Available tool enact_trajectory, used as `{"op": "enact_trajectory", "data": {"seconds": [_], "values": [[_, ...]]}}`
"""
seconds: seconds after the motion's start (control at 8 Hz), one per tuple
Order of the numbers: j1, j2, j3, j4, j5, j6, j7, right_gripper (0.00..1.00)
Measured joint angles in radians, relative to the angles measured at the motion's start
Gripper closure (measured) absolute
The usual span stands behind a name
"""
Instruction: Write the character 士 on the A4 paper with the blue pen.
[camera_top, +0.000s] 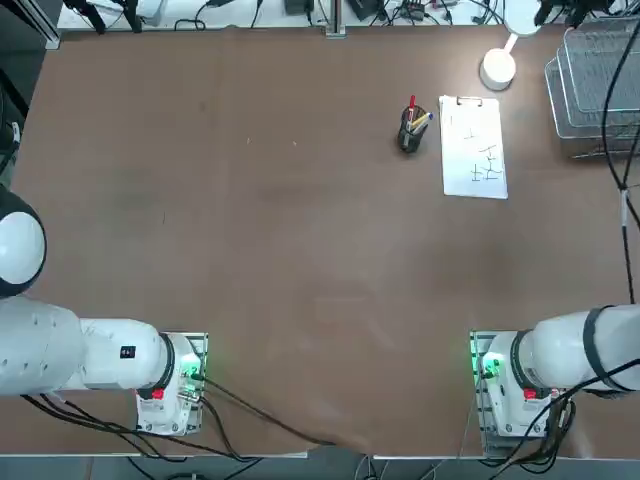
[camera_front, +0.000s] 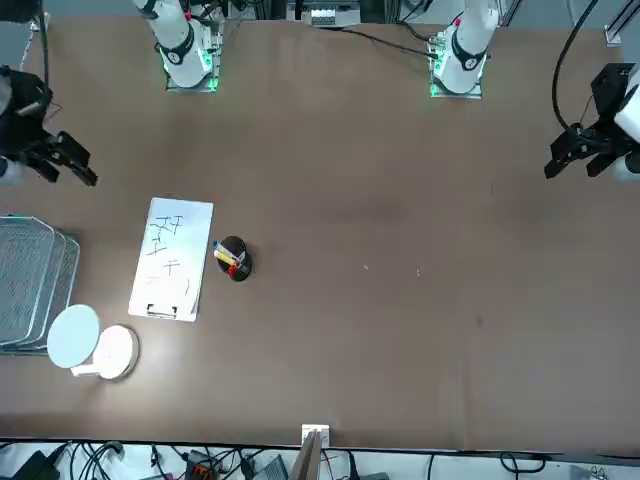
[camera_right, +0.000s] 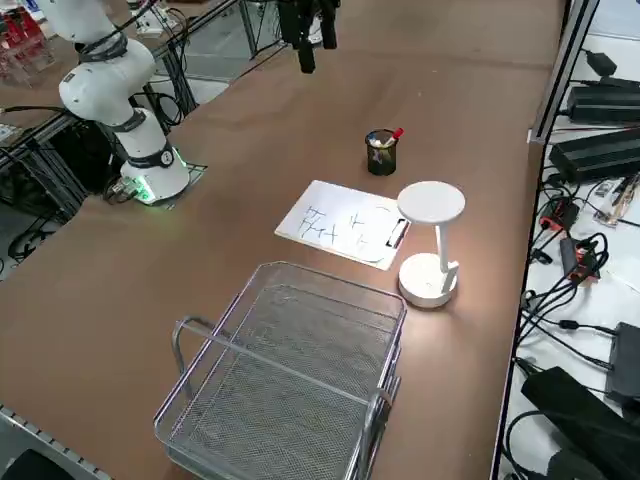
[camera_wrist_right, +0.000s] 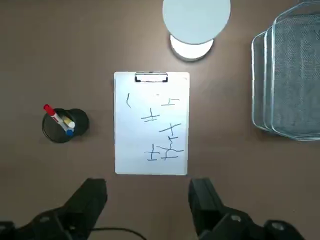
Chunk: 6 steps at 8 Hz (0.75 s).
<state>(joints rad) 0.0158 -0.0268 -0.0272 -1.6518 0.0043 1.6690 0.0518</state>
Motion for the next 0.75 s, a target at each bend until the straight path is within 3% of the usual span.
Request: {"op": "enact_trajectory", "data": {"seconds": [0.38, 0.75], "values": [[0.007, -0.001, -0.044, 0.043, 0.005, -0.090, -0.025, 0.00], [0.018, -0.013, -0.045, 0.058, 0.036, -0.128, -0.025, 0.00]]}}
